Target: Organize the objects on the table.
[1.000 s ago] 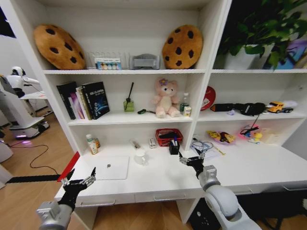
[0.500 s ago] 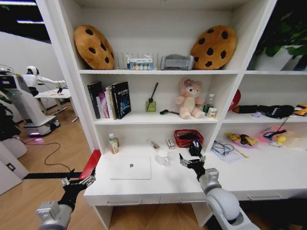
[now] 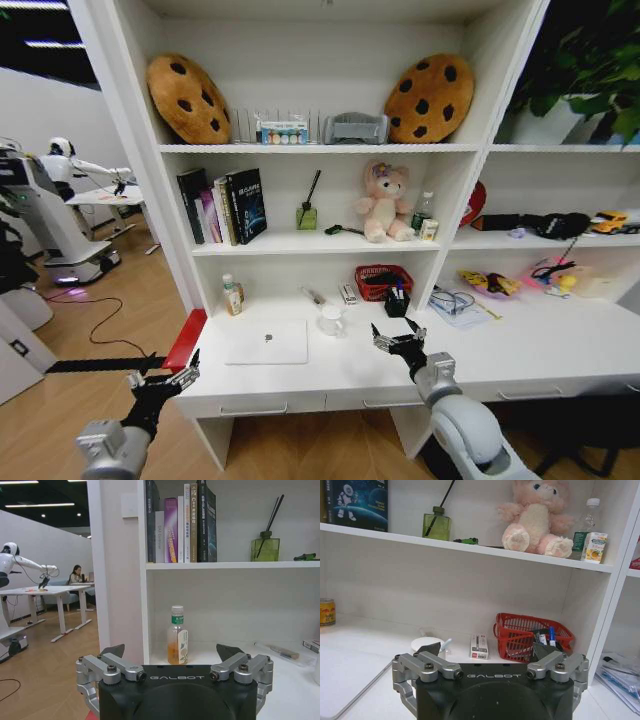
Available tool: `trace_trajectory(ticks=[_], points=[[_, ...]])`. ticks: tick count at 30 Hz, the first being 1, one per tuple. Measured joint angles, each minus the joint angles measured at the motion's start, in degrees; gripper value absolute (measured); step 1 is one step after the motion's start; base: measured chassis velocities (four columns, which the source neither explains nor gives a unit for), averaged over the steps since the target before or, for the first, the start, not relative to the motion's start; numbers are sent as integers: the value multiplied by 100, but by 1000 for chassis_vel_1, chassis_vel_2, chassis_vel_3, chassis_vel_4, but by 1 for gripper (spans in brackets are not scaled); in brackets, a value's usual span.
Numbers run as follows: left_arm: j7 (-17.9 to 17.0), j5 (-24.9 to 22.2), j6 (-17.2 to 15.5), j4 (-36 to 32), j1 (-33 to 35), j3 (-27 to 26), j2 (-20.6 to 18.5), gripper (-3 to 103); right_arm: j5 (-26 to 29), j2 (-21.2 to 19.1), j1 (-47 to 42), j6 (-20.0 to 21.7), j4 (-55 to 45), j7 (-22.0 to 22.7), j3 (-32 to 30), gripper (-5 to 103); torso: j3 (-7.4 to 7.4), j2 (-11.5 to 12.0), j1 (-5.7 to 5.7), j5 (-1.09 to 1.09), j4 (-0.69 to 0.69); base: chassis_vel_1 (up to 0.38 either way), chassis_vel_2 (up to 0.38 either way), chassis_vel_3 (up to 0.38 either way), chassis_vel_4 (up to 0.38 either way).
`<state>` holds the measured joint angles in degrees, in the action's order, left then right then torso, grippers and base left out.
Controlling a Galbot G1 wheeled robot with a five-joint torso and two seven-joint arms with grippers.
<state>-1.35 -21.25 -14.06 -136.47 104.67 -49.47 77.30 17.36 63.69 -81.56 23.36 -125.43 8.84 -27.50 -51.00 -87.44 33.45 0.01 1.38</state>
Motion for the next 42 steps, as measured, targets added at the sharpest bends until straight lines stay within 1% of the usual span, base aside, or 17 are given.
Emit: trace_trajectory(ticks=[2,4,9,11,13,14,17,18,23,24,25,26,28,29,32,35,42], points=[[-2,0,0,0,0,0,0,100,7,-27,18,20,4,-7,18,100,1,-1,-1,-7,-1,208,-237,-250,229],[-2,0,0,0,0,-1,0,100,21,-63,45,49,28,-27,37,100,0,0,1,3,-2,280,-242,-278,260],[-1,0,0,0,0,0,0,100,22,-100,40,55,43,-56,43,100,0,-1,0,-5,-1,297,-302,-285,318],[-3,0,0,0,0,-1,0,100,21,-113,26,55,47,-71,45,100,0,0,1,2,-2,338,-339,-323,338],[0,0,0,0,0,0,0,100,22,-166,15,60,41,-87,45,100,1,-2,-1,-5,-1,378,-359,-369,381],[0,0,0,0,0,0,0,100,23,-175,17,56,41,-100,48,100,0,-1,0,2,-2,402,-393,-372,366],[-1,0,0,0,1,0,0,100,-10,-167,10,-3,64,-162,50,100,1,-2,-2,-5,0,388,-370,-368,366],[-2,0,0,0,1,-1,0,100,-30,-145,-4,-15,78,-182,58,100,1,-2,-3,-1,-3,313,-350,-295,305],[-1,0,0,0,1,0,0,100,-68,-63,-39,-52,92,-203,83,100,3,-4,-5,0,1,206,-242,-262,225],[-6,0,0,0,2,-1,0,100,-78,-33,-40,-73,98,-209,93,100,2,-4,-4,-4,-7,70,10,-118,128],[-6,0,0,0,1,-1,0,100,-89,-4,-40,-89,117,-209,94,100,1,-3,-3,-4,0,70,1,-68,99],[-2,0,0,0,0,0,0,100,-91,4,-37,-95,128,-209,94,100,1,-2,-2,2,2,0,0,0,0],[-2,0,0,0,0,0,0,100,-91,5,-33,-102,133,-209,93,100,0,-2,0,3,1,-30,-8,-2,4],[-2,0,0,0,-1,1,-1,100,-91,-3,-28,-107,137,-209,85,100,-2,2,6,-5,-1,-60,14,82,-31],[-2,0,0,0,-1,1,0,100,-89,-13,-17,-112,146,-209,72,100,-2,3,9,2,-2,-81,40,75,-45],[-2,0,0,0,-2,1,-1,100,-84,-12,-4,-118,157,-209,65,100,-2,3,9,-3,-2,-65,60,62,-45],[-2,0,0,0,0,1,-1,100,-72,76,18,-124,172,-207,63,100,0,0,1,-1,-1,33,20,11,24]])
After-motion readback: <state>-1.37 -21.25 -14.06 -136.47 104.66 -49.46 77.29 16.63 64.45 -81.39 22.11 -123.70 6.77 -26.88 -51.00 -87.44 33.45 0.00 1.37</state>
